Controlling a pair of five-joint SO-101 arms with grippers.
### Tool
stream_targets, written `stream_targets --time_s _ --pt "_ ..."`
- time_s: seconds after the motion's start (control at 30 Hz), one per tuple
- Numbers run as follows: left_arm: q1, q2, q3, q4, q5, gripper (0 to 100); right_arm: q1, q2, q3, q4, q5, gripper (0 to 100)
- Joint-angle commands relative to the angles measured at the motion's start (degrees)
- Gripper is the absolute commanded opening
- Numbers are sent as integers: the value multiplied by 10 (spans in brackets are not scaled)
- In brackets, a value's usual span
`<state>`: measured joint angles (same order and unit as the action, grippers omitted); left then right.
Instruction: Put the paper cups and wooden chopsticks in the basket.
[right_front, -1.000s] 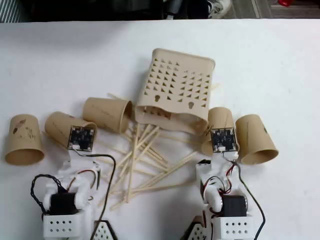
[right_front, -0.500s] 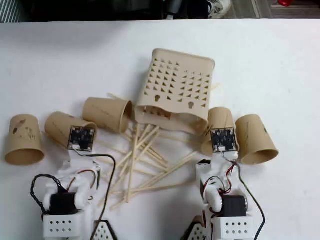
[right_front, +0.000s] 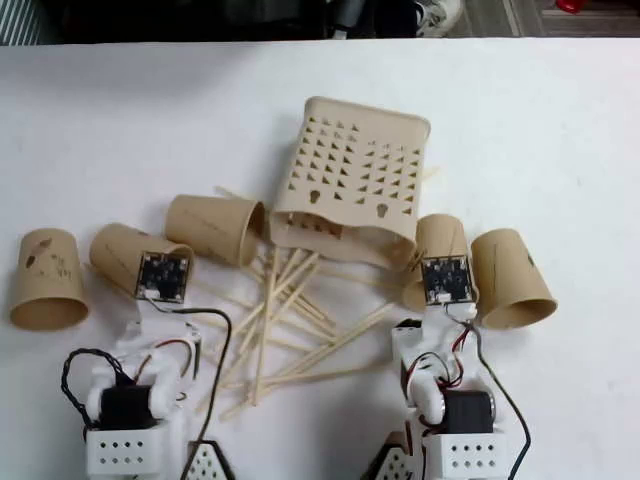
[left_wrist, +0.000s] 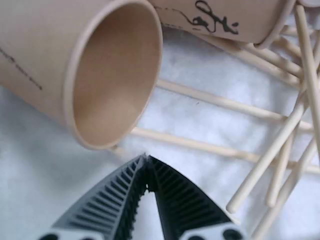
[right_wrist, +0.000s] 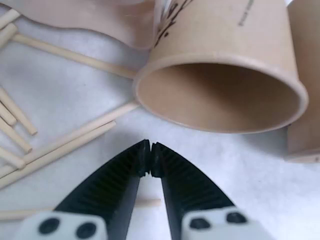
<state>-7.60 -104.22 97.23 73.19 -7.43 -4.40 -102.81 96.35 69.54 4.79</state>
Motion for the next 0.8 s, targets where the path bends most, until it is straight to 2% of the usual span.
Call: stream_targets --time_s 0.0,0.27,0.4,0.47,0.67,0.77 --pt "-6 3 -2 3 -1 25 1 -3 5 -5 -4 19" --pt "-7 3 -2 3 -1 25 7 -4 -5 -9 1 21" --pt "-7 3 -2 3 -1 25 2 -4 -74 -9 5 21" --pt "-7 3 -2 3 -1 25 7 -4 -105 -14 50 21" --pt "-7 3 -2 3 -1 25 1 -3 -193 -17 272 21" --pt "-7 3 -2 3 -1 25 1 -2 -250 -17 314 43"
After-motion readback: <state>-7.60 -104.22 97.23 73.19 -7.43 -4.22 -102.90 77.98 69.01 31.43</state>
